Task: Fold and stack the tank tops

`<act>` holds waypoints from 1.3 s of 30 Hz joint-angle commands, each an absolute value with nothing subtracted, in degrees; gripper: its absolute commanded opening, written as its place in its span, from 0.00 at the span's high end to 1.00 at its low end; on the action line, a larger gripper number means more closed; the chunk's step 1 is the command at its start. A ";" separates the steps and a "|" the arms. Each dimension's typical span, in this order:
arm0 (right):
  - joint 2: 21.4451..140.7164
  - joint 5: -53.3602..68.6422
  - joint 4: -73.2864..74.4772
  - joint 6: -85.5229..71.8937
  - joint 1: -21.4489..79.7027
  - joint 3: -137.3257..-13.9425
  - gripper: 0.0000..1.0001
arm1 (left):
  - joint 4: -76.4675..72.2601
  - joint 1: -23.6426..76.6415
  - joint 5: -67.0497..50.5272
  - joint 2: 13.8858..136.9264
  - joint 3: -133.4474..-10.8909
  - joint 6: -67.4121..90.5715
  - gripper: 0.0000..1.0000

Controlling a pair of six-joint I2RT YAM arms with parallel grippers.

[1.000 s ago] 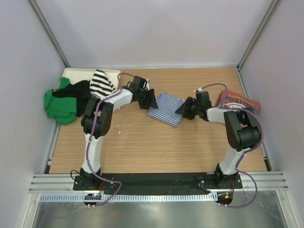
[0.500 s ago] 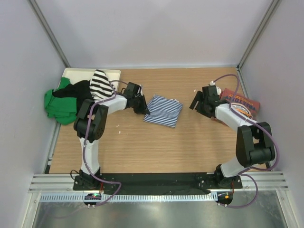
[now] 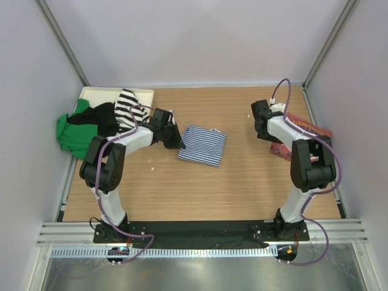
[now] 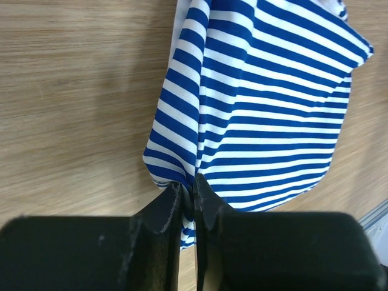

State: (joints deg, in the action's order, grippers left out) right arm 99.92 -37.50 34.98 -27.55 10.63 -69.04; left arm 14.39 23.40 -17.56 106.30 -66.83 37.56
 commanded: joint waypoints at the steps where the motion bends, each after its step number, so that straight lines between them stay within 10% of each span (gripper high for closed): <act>1: 104.57 -45.26 38.67 -26.19 10.46 -73.47 0.35 | 12.92 23.38 -18.02 103.01 -66.18 37.88 0.91; 8: 111.44 -45.70 39.81 -26.19 10.37 -75.50 0.39 | 13.18 23.38 -18.19 103.01 -65.39 37.79 0.93; 18: 106.45 -42.72 40.25 -25.58 11.69 -70.41 0.98 | 15.03 23.38 -15.65 102.31 -63.37 37.18 0.95; 26: 97.83 -37.01 43.06 -27.94 28.96 -64.69 0.99 | 14.59 22.24 -14.50 98.97 -58.45 37.53 0.97; 29: 94.67 -33.67 44.29 -29.18 34.00 -63.90 0.95 | 13.98 21.80 -14.41 96.16 -55.03 37.70 0.98; 33: 88.87 -28.13 44.03 -29.88 37.53 -63.37 0.53 | 11.35 21.97 -15.02 91.33 -46.97 39.55 0.98; 39: 78.24 -10.76 30.64 -30.41 37.62 -58.46 0.32 | 5.72 22.06 -14.06 80.34 -34.92 43.50 0.88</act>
State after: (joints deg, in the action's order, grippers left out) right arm 82.70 -22.41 40.01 -29.17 37.76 -60.69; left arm 10.07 22.09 -14.74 84.82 -38.44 40.93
